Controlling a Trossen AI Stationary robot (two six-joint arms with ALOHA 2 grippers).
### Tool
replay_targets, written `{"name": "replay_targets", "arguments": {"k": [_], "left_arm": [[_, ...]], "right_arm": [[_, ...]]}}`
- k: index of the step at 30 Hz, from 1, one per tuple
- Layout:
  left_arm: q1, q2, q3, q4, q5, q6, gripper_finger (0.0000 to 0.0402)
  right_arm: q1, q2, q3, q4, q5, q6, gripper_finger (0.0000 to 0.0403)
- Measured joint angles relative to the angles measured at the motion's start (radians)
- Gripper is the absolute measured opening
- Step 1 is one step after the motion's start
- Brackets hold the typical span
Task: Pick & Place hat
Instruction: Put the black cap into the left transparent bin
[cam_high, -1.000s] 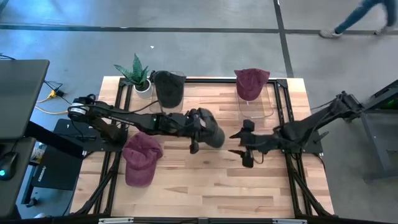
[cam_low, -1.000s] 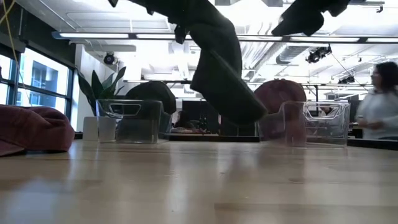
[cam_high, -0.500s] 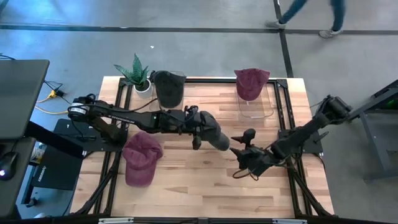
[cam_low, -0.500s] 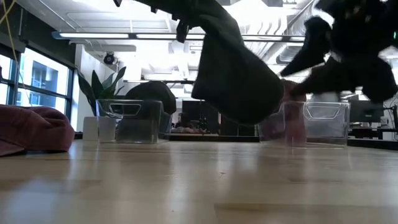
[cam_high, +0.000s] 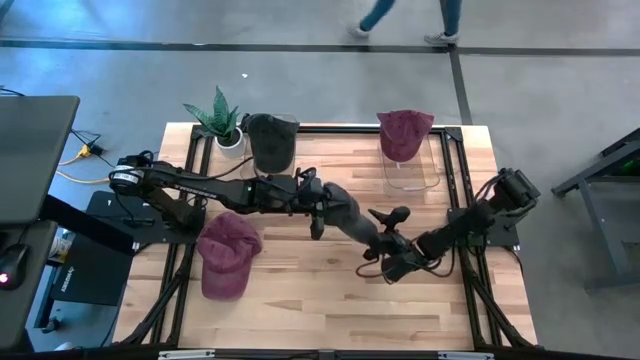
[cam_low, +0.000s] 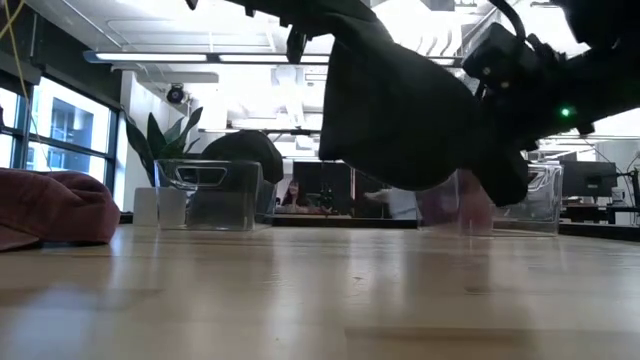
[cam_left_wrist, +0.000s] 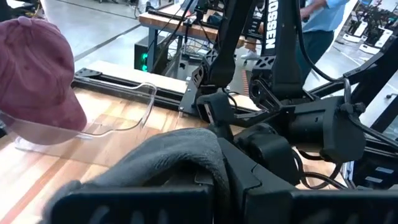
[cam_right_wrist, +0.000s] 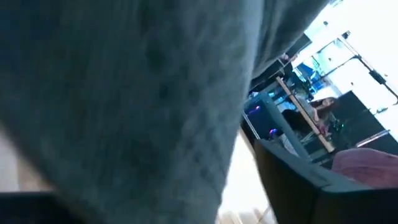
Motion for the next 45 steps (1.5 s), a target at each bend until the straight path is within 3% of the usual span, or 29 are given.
{"name": "replay_targets", "arguments": {"k": [3, 6, 10, 13, 16, 20, 23, 26, 30, 38, 45], "left_arm": [[0.000, 0.000, 0.000, 0.008, 0.001, 0.017, 0.0001], [0.000, 0.000, 0.000, 0.019, 0.003, 0.069, 0.0013], [0.021, 0.000, 0.000, 0.023, 0.076, 0.100, 0.0070], [0.054, -0.040, -0.001, -0.034, 0.144, 0.101, 0.0130], [0.092, -0.100, 0.031, -0.150, 0.193, 0.102, 0.0183], [0.120, -0.185, 0.135, -0.478, 0.196, 0.106, 0.0226], [0.123, -0.225, 0.202, -0.695, 0.107, 0.130, 0.0233], [0.117, -0.229, 0.209, -0.715, 0.023, 0.131, 0.0229], [0.117, -0.223, 0.160, -0.625, -0.047, 0.129, 0.0225], [0.117, -0.098, 0.100, -0.366, -0.087, 0.146, 0.0225], [0.117, -0.089, 0.099, -0.368, -0.056, 0.207, 0.0225]], "right_arm": [[-0.014, -0.011, 0.000, 0.014, -0.017, 0.032, 0.0098], [-0.031, -0.032, 0.001, 0.028, -0.104, 0.086, 0.0021], [-0.052, -0.050, -0.004, 0.054, -0.214, 0.172, 0.0031], [-0.075, -0.068, -0.044, 0.155, -0.308, 0.183, 0.0014], [-0.103, -0.094, -0.135, 0.368, -0.391, 0.180, 0.0014], [-0.154, -0.106, -0.289, 0.740, -0.539, 0.177, 0.0015], [-0.185, -0.108, -0.362, 0.932, -0.624, 0.171, 0.0009], [-0.206, -0.108, -0.381, 1.007, -0.710, 0.168, 0.0015], [-0.213, -0.108, -0.344, 1.002, -0.793, 0.103, 0.0013], [-0.214, -0.108, -0.278, 0.959, -0.874, 0.039, 0.0018], [-0.214, -0.108, -0.281, 0.945, -0.894, 0.039, 0.0012]]}}
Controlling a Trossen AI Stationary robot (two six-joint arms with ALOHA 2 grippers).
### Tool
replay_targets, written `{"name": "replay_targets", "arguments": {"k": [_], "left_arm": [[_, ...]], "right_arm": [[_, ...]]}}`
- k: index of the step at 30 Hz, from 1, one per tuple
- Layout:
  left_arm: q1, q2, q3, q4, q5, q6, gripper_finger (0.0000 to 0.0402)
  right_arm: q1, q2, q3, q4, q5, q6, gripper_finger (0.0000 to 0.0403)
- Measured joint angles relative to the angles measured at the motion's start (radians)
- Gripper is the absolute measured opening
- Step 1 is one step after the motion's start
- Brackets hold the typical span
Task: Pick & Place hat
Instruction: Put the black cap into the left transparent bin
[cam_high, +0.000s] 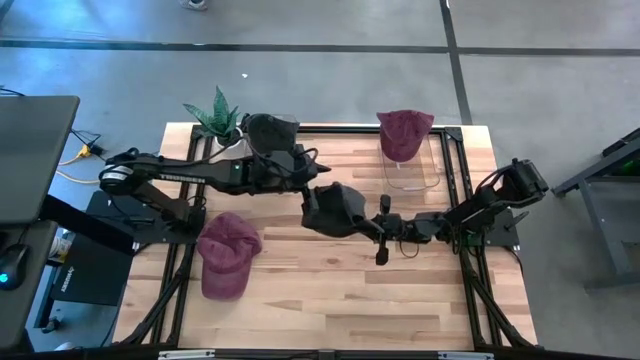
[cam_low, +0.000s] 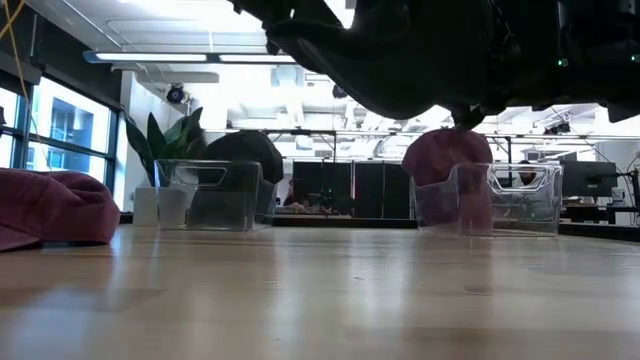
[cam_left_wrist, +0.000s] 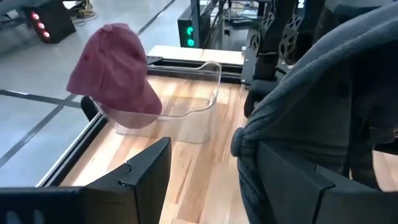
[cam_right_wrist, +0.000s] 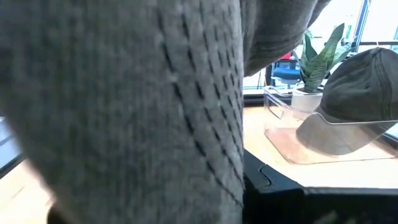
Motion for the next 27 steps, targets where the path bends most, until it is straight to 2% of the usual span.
{"name": "replay_targets", "arguments": {"k": [6, 12, 17, 22, 25, 27], "left_arm": [[0.000, -0.047, 0.001, -0.021, -0.122, -0.002, 0.0225], [0.000, -0.060, 0.000, -0.045, 0.085, 0.024, 0.0225], [0.000, -0.034, 0.001, -0.032, 0.078, 0.026, 0.0225], [0.000, 0.017, -0.002, -0.031, 0.125, 0.026, 0.0222], [0.000, 0.019, 0.001, -0.027, 0.126, 0.026, 0.0195], [0.000, 0.021, 0.000, -0.023, 0.114, 0.031, 0.0157]], "right_arm": [[-0.001, 0.000, 0.000, -0.004, 0.005, 0.018, 0.0019], [0.000, 0.000, 0.000, -0.005, -0.025, 0.008, 0.0016], [0.001, 0.000, 0.000, -0.006, -0.025, 0.005, 0.0018], [0.001, 0.000, 0.000, -0.006, -0.025, 0.005, 0.0017], [0.001, 0.000, 0.000, -0.006, -0.028, 0.005, 0.0016], [0.001, 0.000, 0.000, -0.006, -0.029, 0.006, 0.0018]]}}
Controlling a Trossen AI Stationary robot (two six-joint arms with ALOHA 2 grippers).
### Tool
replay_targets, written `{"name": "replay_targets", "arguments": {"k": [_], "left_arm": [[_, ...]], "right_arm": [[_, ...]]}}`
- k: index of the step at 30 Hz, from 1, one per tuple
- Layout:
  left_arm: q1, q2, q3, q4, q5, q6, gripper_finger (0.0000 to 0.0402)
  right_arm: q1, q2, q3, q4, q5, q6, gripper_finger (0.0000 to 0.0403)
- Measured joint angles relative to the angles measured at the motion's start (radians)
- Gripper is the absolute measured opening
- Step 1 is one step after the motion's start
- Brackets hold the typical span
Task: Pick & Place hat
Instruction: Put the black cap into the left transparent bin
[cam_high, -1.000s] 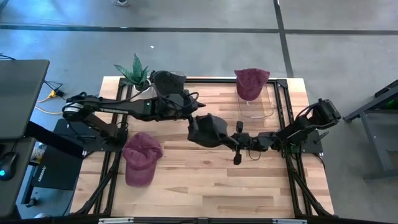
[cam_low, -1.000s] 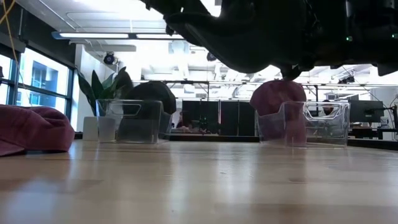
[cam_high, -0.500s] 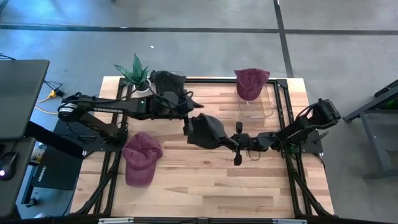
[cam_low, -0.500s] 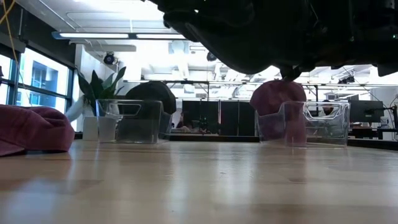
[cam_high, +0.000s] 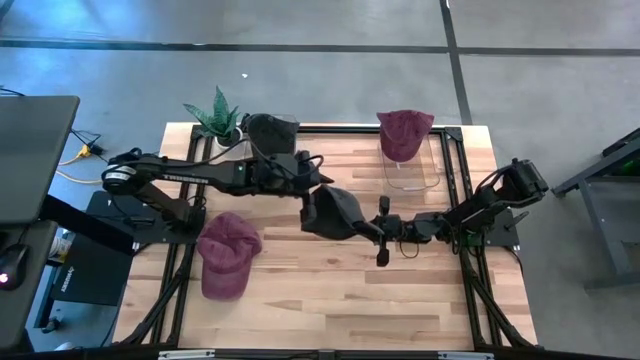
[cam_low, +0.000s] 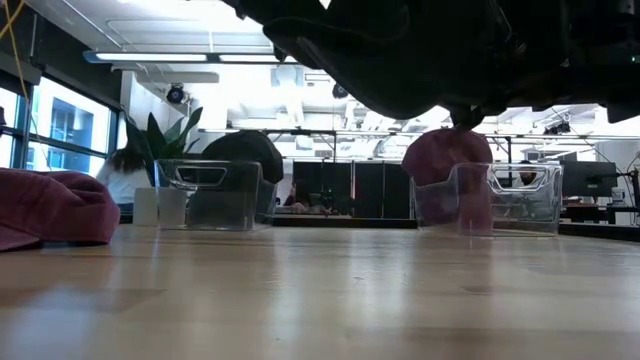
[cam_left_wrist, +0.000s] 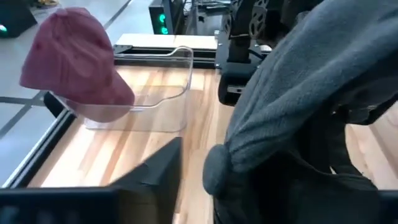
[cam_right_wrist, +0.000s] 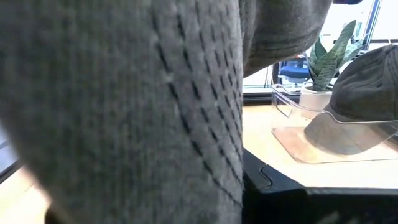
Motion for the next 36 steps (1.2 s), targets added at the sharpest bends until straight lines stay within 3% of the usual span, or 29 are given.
{"name": "replay_targets", "arguments": {"k": [6, 13, 21, 24, 30, 36], "left_arm": [[0.000, -0.042, 0.005, -0.024, 0.018, 0.041, 0.0015], [-0.001, -0.065, 0.146, -0.302, 0.025, 0.018, 0.0018], [0.000, -0.068, 0.366, -0.713, 0.007, -0.013, 0.0006], [0.001, -0.068, 0.455, -0.869, -0.059, -0.023, 0.0004], [0.031, -0.069, 0.665, -1.167, -0.218, -0.051, 0.0003], [0.155, -0.072, 0.698, -1.268, -0.216, -0.082, 0.0002]], "right_arm": [[0.000, 0.000, 0.000, -0.028, 0.001, 0.026, 0.0017], [-0.001, 0.000, 0.002, -0.075, 0.026, 0.067, 0.0050], [0.004, -0.021, -0.002, -0.184, 0.035, 0.120, 0.0172], [0.012, -0.046, -0.002, -0.264, 0.033, 0.160, 0.0204], [0.011, -0.053, -0.002, -0.306, 0.038, 0.195, 0.0216], [0.011, -0.053, -0.002, -0.307, 0.037, 0.196, 0.0207]]}}
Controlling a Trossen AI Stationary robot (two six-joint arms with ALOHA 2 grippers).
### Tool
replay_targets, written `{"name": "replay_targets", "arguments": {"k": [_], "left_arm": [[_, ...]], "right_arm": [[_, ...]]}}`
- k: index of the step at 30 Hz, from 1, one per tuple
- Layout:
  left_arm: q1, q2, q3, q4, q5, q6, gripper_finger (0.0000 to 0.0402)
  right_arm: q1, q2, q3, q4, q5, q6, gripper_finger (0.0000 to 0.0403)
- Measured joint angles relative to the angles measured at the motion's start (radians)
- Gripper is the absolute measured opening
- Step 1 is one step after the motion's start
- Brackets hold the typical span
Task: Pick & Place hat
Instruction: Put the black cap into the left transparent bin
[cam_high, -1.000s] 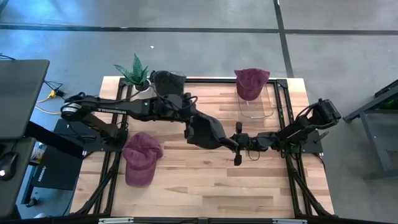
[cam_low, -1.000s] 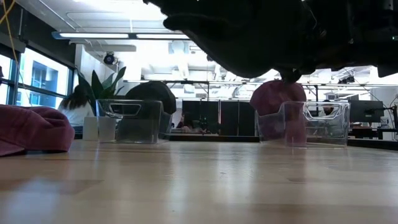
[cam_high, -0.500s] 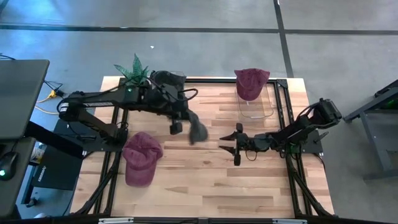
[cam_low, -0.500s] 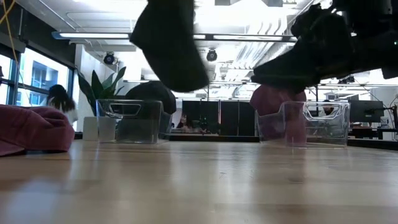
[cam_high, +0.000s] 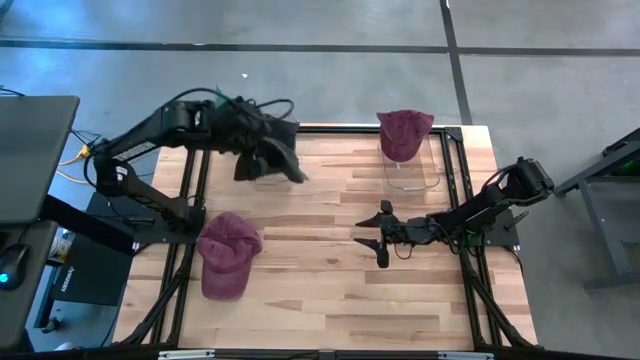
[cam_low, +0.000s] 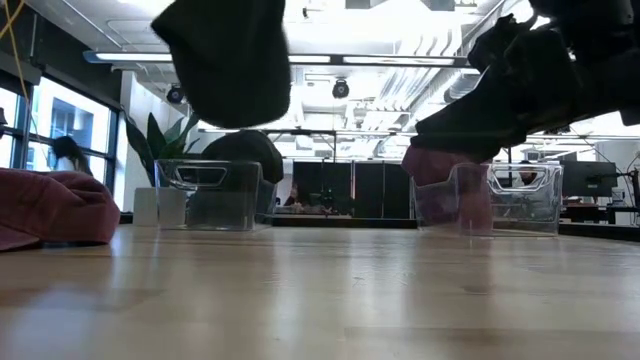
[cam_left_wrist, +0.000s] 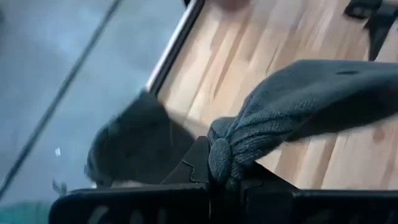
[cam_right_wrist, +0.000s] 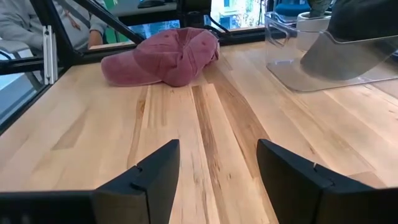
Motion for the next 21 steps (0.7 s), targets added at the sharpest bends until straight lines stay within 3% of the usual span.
{"name": "replay_targets", "arguments": {"k": [3, 6, 9, 12, 17, 21], "left_arm": [[0.047, -0.006, 0.000, -0.020, 0.031, 0.044, 0.0002], [0.065, -0.005, 0.000, -0.024, 0.125, 0.205, 0.0002], [0.041, 0.019, 0.001, -0.012, 0.260, 0.420, 0.0002], [-0.009, 0.065, 0.000, -0.010, 0.351, 0.618, 0.0001], [-0.122, 0.154, 0.000, -0.041, 0.342, 0.898, 0.0001], [-0.228, 0.228, -0.001, -0.038, 0.234, 1.009, 0.0001]], "right_arm": [[0.000, 0.000, 0.000, 0.002, -0.003, 0.006, 0.0206], [-0.016, -0.011, 0.000, 0.023, -0.050, -0.010, 0.0208], [-0.058, -0.059, 0.002, 0.028, -0.136, 0.000, 0.0208], [-0.124, -0.117, 0.003, 0.027, -0.286, 0.043, 0.0211], [-0.245, -0.181, 0.005, 0.017, -0.542, 0.119, 0.0230], [-0.322, -0.175, 0.005, 0.002, -0.664, 0.157, 0.0257]]}}
